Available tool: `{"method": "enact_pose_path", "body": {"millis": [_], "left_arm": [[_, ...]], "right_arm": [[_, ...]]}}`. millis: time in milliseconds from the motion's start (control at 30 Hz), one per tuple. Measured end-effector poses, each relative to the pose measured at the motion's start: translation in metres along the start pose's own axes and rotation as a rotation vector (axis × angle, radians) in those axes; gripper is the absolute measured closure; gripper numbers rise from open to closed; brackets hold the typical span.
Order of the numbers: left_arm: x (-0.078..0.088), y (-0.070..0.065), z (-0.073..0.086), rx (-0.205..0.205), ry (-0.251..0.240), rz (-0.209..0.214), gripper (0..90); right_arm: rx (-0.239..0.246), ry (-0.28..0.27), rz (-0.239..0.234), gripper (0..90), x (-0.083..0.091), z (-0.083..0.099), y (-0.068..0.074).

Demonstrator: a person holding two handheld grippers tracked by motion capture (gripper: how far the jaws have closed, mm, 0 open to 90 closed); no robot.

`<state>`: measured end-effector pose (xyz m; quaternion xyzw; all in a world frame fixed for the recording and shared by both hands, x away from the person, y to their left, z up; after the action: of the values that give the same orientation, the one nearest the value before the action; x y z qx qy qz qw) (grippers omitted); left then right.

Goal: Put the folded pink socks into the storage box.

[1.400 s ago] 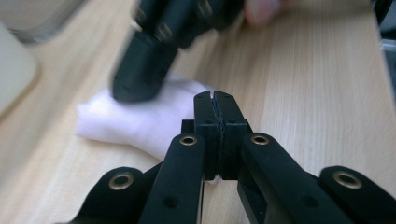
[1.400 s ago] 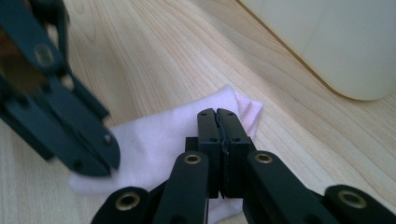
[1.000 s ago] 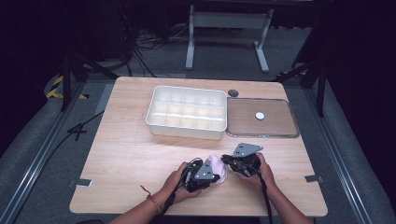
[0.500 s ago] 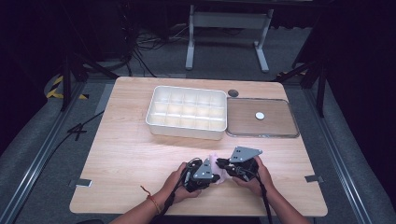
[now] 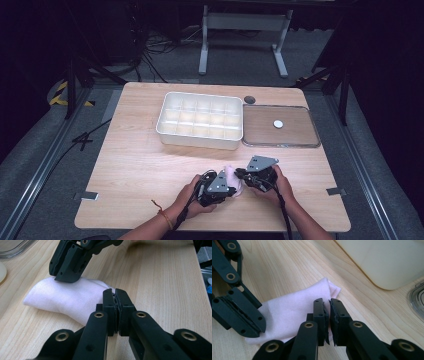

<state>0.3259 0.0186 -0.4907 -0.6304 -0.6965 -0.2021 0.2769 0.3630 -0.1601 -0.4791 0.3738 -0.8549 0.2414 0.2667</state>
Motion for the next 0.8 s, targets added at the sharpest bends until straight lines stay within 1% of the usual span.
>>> {"method": "enact_pose_path", "body": {"millis": [33, 167, 200, 267, 300, 367, 433, 467, 500, 533, 600, 667, 767, 800], "left_arm": [[0.0, 0.0, 0.0, -0.003, 0.0, 0.001, 87.0], [0.0, 0.001, 0.0, 0.007, -0.002, 0.008, 87.0], [0.0, 0.001, 0.0, 0.018, -0.002, 0.01, 87.0], [0.001, 0.001, 0.0, 0.017, 0.0, 0.016, 85.8], [0.001, 0.001, 0.0, 0.007, 0.004, 0.014, 85.4], [0.0, 0.001, -0.001, 0.005, 0.004, 0.011, 85.3], [0.0, 0.001, -0.001, 0.008, 0.008, 0.011, 85.2], [0.0, 0.001, -0.001, 0.008, 0.008, 0.011, 85.2], [-0.001, 0.001, -0.001, 0.014, 0.001, 0.016, 85.2], [-0.001, 0.001, -0.001, 0.014, -0.003, 0.019, 85.2], [-0.001, 0.001, -0.001, 0.015, -0.007, 0.018, 85.1], [-0.001, 0.001, -0.001, 0.018, -0.003, 0.018, 85.1], [-0.001, 0.001, -0.001, 0.013, 0.001, 0.015, 84.9], [-0.001, 0.001, -0.001, 0.013, 0.001, 0.015, 84.9]], "right_arm": [[-0.001, 0.002, -0.001, 82.5, 0.0, 0.0, -0.001], [-0.025, 0.014, 0.022, 80.5, 0.003, 0.001, -0.007], [-0.028, 0.026, 0.033, 80.0, 0.004, 0.002, -0.008], [-0.03, 0.043, 0.067, 78.8, 0.005, 0.003, -0.013], [-0.052, 0.047, 0.079, 77.3, 0.005, 0.004, -0.016], [-0.091, 0.042, 0.071, 74.1, 0.008, 0.005, -0.021], [-0.116, 0.021, 0.058, 67.2, 0.012, 0.004, -0.022], [-0.116, 0.021, 0.058, 67.2, 0.012, 0.004, -0.022], [-0.133, 0.004, 0.042, 64.6, 0.014, 0.002, -0.022], [-0.151, -0.01, 0.03, 57.3, 0.017, -0.001, -0.022], [-0.182, -0.028, -0.002, 47.7, 0.019, -0.005, -0.022], [-0.203, -0.033, -0.021, 42.5, 0.017, -0.006, -0.021], [-0.197, -0.017, -0.051, 39.2, 0.009, -0.006, -0.015], [-0.197, -0.017, -0.051, 39.2, 0.009, -0.006, -0.015]]}}
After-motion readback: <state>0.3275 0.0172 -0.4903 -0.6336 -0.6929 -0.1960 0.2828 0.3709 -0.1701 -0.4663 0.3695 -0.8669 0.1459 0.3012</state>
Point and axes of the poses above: each handheld gripper's, and its own axes: x roughly backward along the jaws, z roughly out of its underside, y roughly to its left, the point moved 2 cm from there along -x, roughly forward along the jaws, and after that the axes turned 9 degrees about z, right-handed, at the moved point
